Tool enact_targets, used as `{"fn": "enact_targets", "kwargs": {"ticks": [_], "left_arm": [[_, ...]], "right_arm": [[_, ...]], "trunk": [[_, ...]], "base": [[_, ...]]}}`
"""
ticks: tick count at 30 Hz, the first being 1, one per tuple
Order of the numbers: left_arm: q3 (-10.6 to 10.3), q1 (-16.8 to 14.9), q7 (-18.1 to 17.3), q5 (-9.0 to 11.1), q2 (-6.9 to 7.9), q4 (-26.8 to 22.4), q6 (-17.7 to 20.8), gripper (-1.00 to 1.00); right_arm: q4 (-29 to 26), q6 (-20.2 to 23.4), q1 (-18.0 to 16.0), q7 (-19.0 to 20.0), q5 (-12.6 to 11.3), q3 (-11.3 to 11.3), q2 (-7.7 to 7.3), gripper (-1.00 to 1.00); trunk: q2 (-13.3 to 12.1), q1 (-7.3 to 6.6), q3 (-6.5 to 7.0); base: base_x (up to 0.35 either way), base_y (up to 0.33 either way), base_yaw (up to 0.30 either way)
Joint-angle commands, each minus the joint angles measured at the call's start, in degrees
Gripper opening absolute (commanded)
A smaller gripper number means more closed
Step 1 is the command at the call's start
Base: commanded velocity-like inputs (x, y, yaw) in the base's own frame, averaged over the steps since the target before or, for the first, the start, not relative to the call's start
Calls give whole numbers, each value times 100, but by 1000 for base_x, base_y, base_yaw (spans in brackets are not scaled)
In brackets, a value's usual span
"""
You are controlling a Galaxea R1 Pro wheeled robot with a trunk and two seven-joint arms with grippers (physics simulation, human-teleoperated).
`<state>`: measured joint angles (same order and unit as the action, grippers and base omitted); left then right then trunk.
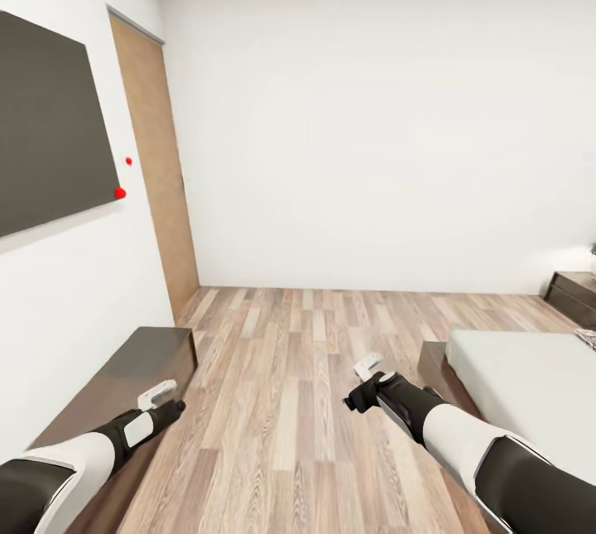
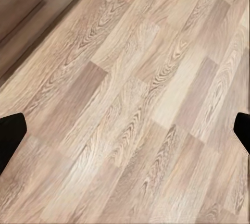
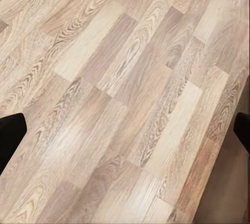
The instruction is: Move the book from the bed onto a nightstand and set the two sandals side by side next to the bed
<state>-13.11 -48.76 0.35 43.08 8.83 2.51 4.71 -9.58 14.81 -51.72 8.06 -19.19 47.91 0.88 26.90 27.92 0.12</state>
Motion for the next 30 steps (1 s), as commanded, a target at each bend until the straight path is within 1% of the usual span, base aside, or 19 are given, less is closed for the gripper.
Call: {"fn": "enact_targets", "kwargs": {"ticks": [1,9,12,30], "left_arm": [[-49,-2,3,51,2,3,19,100],[-45,-2,3,51,1,3,21,100],[-44,-2,1,51,3,3,21,100],[-43,-2,2,51,4,3,16,100]], "right_arm": [[-1,22,-5,3,-58,44,0,100],[-7,22,-5,3,-58,43,0,100],[-7,18,-5,3,-58,44,0,100],[-9,16,-5,2,-58,60,4,100]], "trunk": [[3,6,-2],[3,6,-2],[3,6,-2],[3,6,-2]], "base": [[346,72,-293],[346,92,-274],[346,123,-175],[345,141,-16]]}}
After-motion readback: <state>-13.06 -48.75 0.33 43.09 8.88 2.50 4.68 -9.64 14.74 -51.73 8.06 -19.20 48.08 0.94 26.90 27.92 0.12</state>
